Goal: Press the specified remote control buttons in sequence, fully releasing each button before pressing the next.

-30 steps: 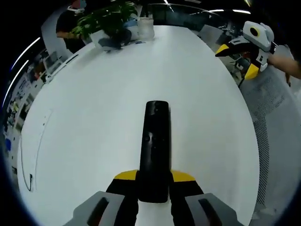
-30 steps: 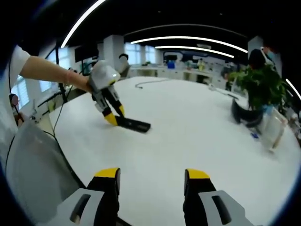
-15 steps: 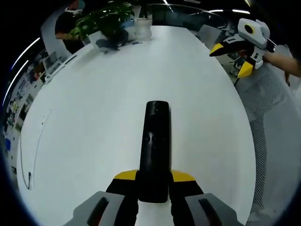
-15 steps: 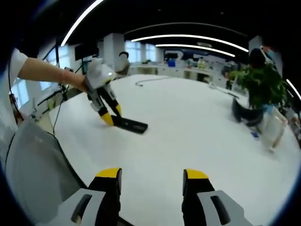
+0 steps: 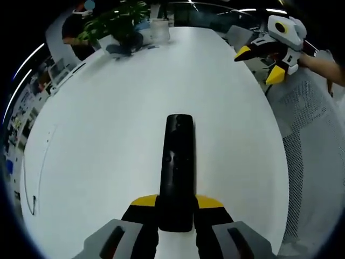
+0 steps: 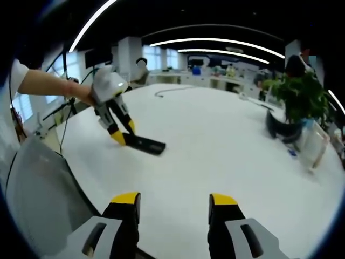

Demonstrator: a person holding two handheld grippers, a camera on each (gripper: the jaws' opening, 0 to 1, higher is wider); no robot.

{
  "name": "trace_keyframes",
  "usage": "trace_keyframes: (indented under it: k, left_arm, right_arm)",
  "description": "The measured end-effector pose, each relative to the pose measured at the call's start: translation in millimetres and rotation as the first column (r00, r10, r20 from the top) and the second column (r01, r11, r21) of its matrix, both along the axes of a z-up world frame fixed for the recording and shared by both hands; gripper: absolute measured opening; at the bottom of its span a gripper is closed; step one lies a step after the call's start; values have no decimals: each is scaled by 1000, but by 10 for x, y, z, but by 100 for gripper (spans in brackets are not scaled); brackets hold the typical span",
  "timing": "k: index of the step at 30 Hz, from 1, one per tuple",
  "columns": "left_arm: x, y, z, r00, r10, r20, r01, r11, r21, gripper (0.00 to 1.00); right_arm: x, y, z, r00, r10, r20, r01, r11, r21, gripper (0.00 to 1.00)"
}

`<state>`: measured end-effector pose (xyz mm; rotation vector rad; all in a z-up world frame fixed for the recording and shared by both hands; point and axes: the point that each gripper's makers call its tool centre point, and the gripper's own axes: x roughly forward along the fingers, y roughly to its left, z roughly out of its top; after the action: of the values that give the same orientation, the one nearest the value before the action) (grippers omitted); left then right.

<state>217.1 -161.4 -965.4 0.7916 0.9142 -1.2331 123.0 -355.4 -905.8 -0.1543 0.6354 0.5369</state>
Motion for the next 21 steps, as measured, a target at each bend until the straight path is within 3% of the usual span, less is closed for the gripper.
trace_keyframes:
  k: [21]
  left_arm:
    - [-251, -17, 5, 1000, -29, 6, 29, 1000, 7, 24]
  right_arm:
    - [-26, 14, -33, 1000, 17, -22, -17, 1000, -6, 44]
